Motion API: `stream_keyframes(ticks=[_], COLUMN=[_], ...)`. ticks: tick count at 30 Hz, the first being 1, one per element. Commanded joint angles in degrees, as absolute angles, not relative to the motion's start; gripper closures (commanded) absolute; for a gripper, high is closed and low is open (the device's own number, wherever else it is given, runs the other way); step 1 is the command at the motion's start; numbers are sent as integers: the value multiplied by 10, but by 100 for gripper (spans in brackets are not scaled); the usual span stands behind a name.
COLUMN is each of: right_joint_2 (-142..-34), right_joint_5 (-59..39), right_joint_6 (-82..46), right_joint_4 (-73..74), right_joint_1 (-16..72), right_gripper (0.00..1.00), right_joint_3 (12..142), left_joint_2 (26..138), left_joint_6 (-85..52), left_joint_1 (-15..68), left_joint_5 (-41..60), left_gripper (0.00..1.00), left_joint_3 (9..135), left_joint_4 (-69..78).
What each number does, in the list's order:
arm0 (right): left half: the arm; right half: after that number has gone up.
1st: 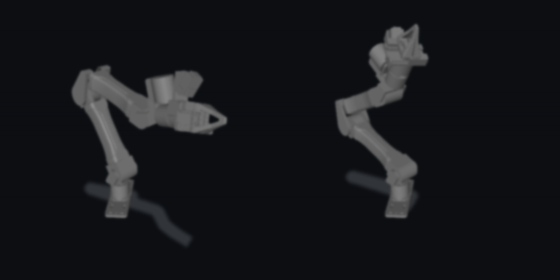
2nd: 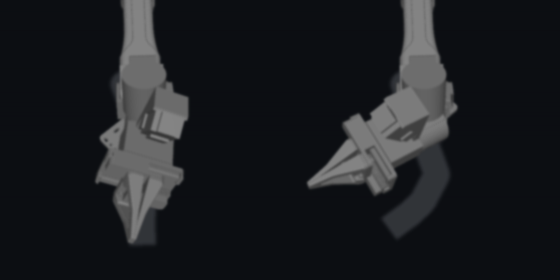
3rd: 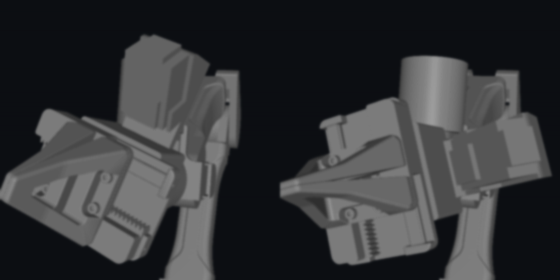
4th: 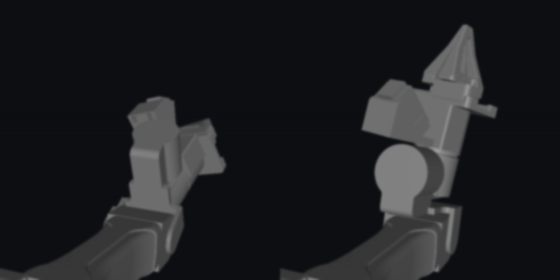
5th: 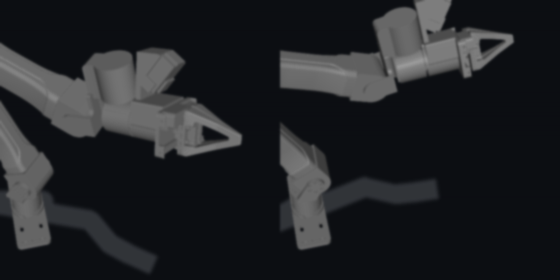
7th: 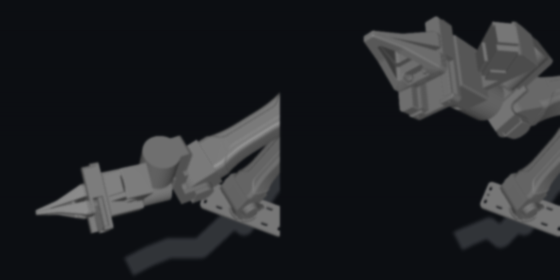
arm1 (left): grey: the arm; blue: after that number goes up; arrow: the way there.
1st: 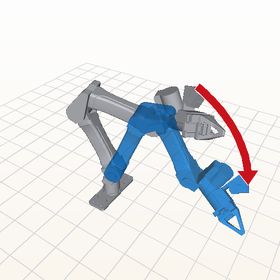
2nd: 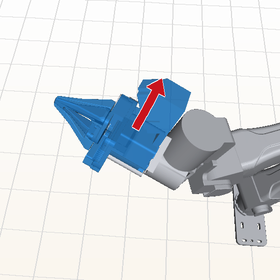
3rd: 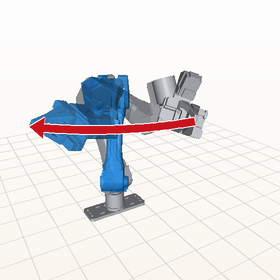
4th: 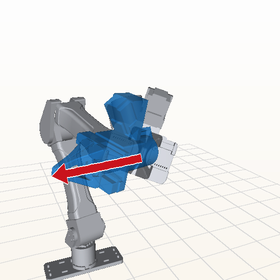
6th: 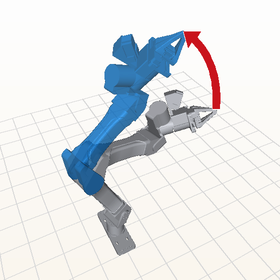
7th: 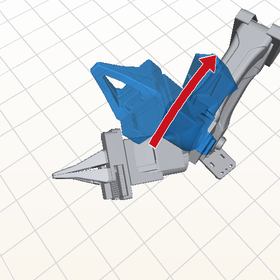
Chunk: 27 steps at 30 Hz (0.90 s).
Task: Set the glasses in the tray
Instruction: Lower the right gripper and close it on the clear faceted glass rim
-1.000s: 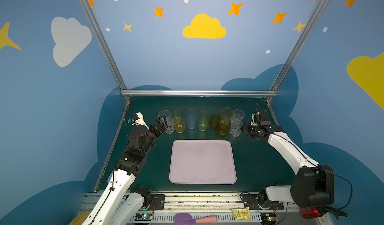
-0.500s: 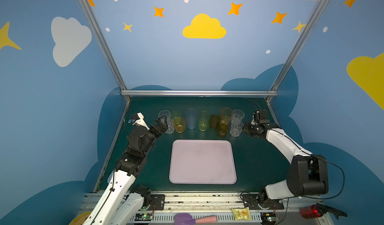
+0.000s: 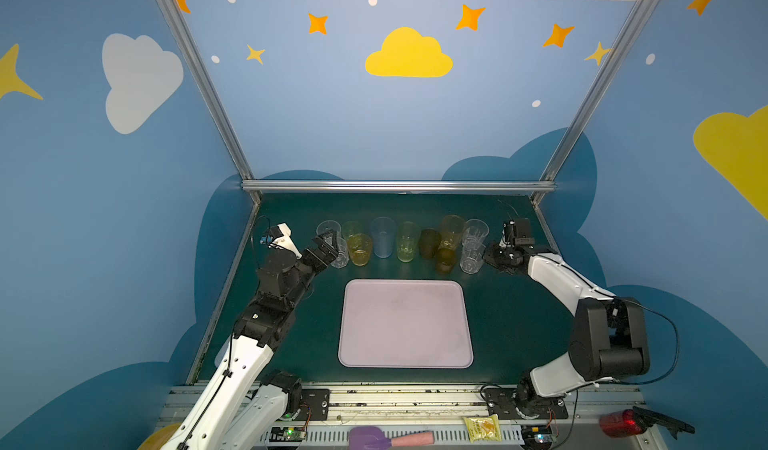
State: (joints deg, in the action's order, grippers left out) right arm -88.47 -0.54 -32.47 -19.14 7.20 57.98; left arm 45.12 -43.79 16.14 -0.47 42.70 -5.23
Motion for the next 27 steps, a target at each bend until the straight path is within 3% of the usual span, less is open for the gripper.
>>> stream_keyframes(ticks=[1,11,27], right_joint_2=[-896,-912,-909], right_joint_5=[3,6,21], right_joint_6=[-334,-343,-347], right_joint_4=[-177,-175,-186], right_joint_1=[69,67,62], right_gripper=[69,79,87], right_joint_3=[594,595,589], left_joint_2=[452,458,458], left_joint_6=[-441,-441,-441], left_joint_1=[160,160,160], left_joint_5=[3,4,2], left_gripper=[0,0,0], left_joint_3=[419,419,419], left_joint_4=[-32,-34,-38])
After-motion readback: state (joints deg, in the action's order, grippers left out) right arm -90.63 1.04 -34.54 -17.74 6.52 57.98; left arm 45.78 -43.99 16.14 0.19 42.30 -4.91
